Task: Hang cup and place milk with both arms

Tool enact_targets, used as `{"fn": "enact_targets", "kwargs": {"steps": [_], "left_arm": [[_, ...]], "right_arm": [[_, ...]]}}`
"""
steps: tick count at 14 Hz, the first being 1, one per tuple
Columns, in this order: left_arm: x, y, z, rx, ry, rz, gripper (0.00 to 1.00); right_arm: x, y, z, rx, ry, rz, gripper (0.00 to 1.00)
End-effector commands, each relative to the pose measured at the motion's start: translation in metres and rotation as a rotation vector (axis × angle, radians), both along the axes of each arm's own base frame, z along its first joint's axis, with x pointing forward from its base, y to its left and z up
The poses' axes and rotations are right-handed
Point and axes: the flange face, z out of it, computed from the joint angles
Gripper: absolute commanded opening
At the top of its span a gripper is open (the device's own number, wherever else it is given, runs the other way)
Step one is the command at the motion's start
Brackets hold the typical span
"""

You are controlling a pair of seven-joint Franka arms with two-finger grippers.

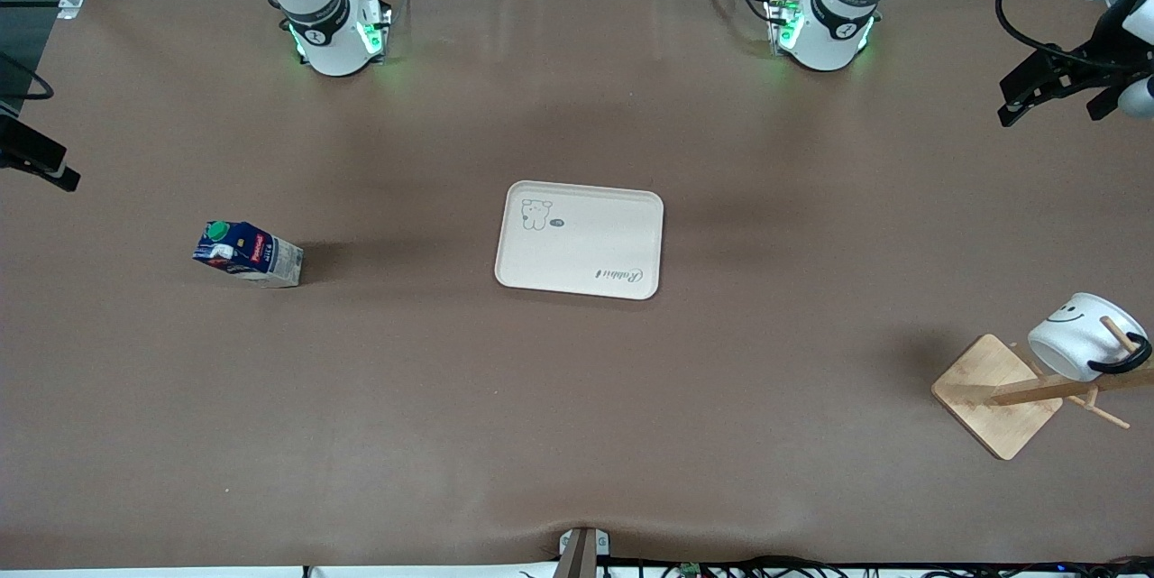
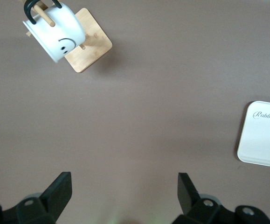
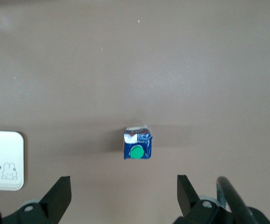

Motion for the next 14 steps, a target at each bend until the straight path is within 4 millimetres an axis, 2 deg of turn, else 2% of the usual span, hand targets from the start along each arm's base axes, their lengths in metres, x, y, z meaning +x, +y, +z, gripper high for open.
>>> {"fn": "enact_targets", "kwargs": {"steps": [1, 4, 6, 8, 11, 14], "left_arm": [[0.002, -0.004, 0.006, -0.015, -0.016, -0.017, 1.0], [0.016, -0.008, 0.001, -0.018, -0.009, -0.027, 1.0], [0.017, -0.024, 0.0, -0.018, -0.01, -0.039, 1.0], [0.017, -0.03, 0.0, -0.015, -0.01, -0.054, 1.0], [0.017, -0.027, 0.001, -0.015, -0.008, -0.065, 1.0], [0.017, -0.023, 0.001, -0.014, -0.009, -0.057, 1.0]], "right_arm": [[-0.012, 0.001, 0.0, -0.004, 0.02, 0.006, 1.0], [-0.018, -0.002, -0.009, -0.002, 0.033, 0.001, 1.0], [-0.02, 0.0, -0.005, -0.002, 0.024, 0.006, 1.0], [-0.02, 0.002, -0.003, -0.004, 0.017, 0.01, 1.0], [-0.015, -0.005, 0.006, -0.011, -0.03, 0.008, 1.0], [-0.015, -0.006, 0.005, -0.04, -0.02, 0.01, 1.0]]}}
